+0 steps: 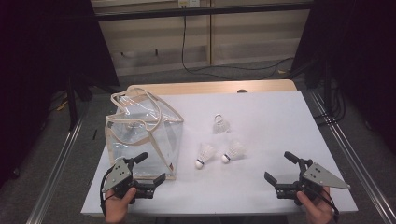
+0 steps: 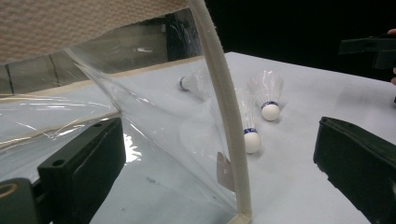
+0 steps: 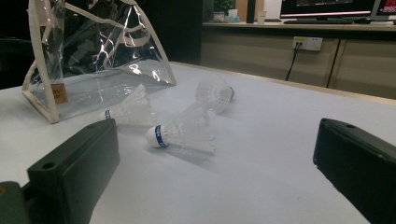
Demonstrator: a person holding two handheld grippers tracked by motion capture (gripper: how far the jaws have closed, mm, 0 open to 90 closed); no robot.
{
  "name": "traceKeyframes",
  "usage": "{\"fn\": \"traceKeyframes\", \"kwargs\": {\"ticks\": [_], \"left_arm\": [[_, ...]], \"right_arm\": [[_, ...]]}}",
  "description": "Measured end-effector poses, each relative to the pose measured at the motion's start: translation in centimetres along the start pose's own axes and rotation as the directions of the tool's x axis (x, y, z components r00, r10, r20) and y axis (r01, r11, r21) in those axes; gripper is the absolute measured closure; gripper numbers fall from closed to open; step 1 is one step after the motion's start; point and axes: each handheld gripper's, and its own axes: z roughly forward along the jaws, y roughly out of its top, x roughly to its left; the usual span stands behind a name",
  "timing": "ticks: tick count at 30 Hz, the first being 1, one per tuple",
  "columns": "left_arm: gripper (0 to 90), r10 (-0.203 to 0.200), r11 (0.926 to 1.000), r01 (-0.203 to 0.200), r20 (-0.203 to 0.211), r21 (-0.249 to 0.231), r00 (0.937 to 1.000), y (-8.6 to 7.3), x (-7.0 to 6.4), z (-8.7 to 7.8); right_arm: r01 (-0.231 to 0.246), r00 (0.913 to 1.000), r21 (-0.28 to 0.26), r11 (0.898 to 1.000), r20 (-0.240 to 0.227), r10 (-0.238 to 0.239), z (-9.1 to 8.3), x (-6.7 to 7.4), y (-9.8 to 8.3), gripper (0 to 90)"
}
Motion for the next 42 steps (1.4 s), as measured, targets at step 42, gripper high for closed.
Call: {"fn": "traceKeyframes", "kwargs": {"ticks": [42], "left_arm": [[3.0, -0.004, 1.0000, 0.004, 0.084, 0.007, 0.9964, 0.2, -1.2, 0.7]], "right_arm": [[0.012, 0.9999, -0.008, 1.000, -0.004, -0.012, 0.1, 0.0, 0.1, 0.2]]}}
